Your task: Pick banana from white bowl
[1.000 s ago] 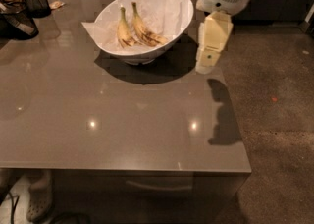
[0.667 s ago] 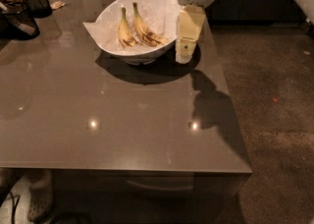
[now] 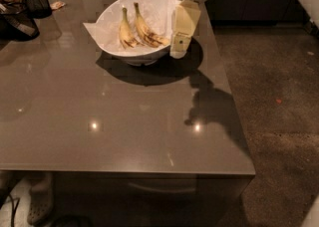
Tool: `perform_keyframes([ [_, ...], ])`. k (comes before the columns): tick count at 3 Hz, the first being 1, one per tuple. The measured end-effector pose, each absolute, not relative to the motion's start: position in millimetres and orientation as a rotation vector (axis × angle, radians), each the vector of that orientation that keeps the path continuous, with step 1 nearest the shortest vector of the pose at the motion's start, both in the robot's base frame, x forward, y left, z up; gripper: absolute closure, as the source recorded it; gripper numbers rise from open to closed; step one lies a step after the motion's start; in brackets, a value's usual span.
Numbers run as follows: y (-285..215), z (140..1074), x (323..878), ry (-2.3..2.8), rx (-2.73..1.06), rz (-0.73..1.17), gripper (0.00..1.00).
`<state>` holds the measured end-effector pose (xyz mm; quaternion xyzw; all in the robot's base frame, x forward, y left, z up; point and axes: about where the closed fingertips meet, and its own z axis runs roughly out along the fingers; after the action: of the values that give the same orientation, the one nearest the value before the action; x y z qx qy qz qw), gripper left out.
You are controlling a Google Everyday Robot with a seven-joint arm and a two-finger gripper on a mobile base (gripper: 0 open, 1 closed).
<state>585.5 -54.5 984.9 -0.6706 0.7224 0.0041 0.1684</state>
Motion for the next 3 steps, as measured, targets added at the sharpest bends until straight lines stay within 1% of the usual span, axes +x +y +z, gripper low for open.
perform_keyframes([
  [1, -37.0, 988.5, 605.2, 2.020, -1.947, 0.038, 0.00],
  [2, -6.1, 996.9, 631.8, 1.968, -1.965, 0.040, 0.00],
  [3, 2.0, 1002.8, 641.5, 1.936, -1.934, 0.029, 0.00],
])
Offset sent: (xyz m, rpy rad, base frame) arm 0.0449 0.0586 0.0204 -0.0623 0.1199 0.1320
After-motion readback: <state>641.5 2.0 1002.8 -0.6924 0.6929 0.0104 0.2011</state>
